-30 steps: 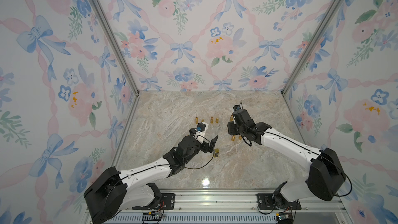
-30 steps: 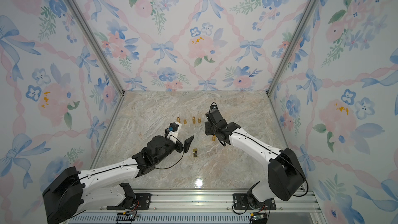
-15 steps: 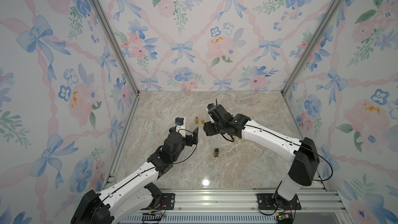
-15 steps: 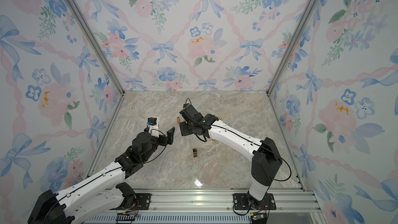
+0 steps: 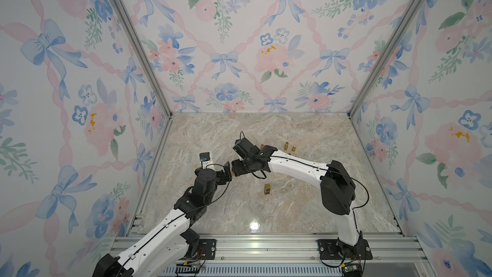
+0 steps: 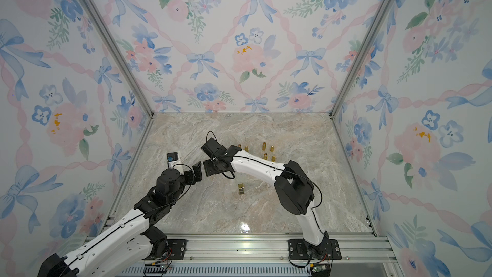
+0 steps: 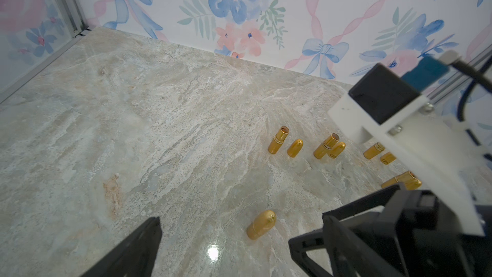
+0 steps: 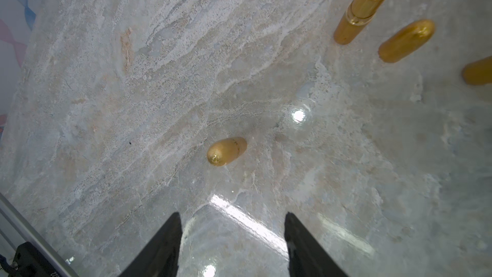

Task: Open the lipstick cap
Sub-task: Pick up the lipstick at the center of the board.

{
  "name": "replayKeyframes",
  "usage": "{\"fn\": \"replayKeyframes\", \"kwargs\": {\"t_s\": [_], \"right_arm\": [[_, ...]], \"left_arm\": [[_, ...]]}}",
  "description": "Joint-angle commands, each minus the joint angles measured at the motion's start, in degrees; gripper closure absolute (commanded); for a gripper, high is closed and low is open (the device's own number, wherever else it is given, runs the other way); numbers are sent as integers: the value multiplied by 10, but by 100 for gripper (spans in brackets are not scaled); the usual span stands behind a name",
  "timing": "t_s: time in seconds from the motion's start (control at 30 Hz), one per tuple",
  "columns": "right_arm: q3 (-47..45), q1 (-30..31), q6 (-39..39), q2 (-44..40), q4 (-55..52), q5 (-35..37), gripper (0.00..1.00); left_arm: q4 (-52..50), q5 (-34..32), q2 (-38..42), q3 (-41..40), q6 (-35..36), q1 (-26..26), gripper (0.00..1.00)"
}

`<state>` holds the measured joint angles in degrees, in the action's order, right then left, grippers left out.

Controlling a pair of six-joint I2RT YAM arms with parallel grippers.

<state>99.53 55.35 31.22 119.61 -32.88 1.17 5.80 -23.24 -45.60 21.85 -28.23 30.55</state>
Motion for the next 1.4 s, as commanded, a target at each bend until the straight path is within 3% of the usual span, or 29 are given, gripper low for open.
{"fn": "replayKeyframes", "kwargs": {"t_s": [0.0,0.33,0.83,1.37], "right_arm": [[32,7,10,37,2,10,39],[96,8,-5,115,-6,26,51],[123,9,-23,157,-5,45,68],[103,8,-36,111,-11,52,81]], "left_arm": [[-12,-16,14,-12,-21,-7,2],[-12,-25,30,-23,-28,-21,2],[-12,-17,23,-20,-32,-31,2],[-11,-5,16,-14,-23,-37,2]]}}
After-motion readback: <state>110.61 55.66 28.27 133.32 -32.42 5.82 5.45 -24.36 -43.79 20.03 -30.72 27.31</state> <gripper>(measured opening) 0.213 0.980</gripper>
